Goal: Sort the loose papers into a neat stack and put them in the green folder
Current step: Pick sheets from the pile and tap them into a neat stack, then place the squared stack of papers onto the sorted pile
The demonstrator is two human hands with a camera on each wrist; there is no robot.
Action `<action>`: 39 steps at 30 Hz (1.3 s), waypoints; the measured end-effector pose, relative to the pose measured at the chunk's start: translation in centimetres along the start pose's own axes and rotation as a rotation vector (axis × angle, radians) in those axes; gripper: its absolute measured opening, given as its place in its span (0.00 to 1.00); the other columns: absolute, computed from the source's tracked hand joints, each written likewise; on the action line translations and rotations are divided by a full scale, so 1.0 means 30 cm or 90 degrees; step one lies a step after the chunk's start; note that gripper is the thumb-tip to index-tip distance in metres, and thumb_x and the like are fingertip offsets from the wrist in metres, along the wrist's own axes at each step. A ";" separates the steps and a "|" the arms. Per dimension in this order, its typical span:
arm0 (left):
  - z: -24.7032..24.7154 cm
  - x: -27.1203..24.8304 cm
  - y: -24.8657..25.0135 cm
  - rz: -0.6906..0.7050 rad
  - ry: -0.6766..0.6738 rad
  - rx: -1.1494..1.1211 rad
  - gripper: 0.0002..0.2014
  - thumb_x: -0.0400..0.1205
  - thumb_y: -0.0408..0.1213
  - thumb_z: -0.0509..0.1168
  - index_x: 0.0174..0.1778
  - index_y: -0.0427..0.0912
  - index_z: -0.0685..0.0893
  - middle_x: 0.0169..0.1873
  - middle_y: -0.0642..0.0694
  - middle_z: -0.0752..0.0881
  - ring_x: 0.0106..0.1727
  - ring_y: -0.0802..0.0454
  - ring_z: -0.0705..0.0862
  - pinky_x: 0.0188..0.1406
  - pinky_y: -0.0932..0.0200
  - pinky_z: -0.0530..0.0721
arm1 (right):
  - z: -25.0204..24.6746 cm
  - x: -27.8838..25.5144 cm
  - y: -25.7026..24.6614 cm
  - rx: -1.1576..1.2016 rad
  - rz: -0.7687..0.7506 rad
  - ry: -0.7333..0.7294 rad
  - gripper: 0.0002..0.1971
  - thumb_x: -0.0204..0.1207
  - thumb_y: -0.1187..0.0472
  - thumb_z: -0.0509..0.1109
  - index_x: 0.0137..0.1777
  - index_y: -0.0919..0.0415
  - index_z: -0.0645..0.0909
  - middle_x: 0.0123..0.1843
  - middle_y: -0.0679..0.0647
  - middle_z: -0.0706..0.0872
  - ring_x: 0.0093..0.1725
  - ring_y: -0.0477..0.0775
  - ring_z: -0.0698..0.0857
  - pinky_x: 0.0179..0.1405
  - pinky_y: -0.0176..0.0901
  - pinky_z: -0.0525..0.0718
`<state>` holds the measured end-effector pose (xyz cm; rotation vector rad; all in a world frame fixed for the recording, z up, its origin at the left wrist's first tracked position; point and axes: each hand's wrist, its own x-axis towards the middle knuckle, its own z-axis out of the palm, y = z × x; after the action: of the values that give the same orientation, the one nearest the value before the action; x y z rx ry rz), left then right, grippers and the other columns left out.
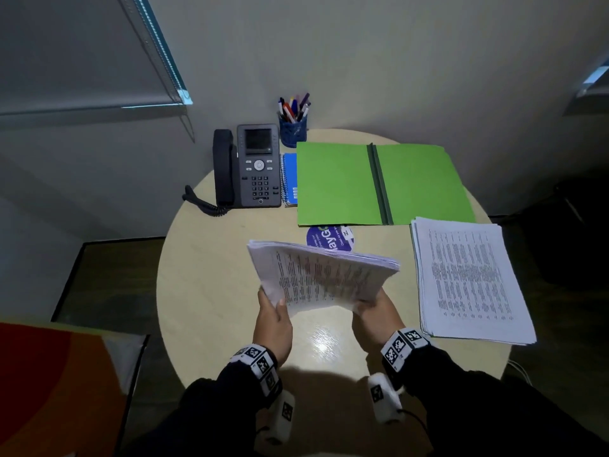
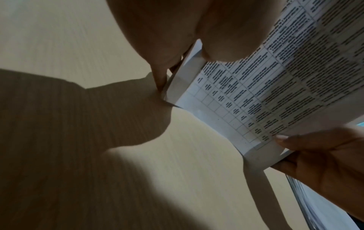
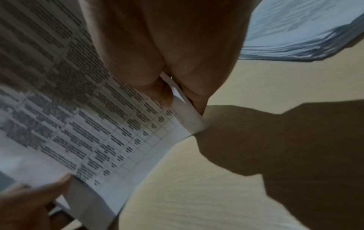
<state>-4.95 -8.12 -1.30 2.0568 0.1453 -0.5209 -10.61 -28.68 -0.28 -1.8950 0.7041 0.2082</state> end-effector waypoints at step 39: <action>0.951 -0.059 0.462 -0.038 -0.133 0.332 0.13 0.84 0.42 0.63 0.62 0.46 0.71 0.51 0.48 0.79 0.45 0.49 0.83 0.46 0.52 0.83 | -0.914 0.105 0.616 -0.258 0.243 0.087 0.35 0.71 0.67 0.68 0.81 0.58 0.68 0.74 0.67 0.69 0.73 0.71 0.72 0.75 0.55 0.71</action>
<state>-10.94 -39.33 -1.96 2.4875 -0.0627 -0.8784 -23.11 -59.18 -4.36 -2.1540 1.1881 0.4966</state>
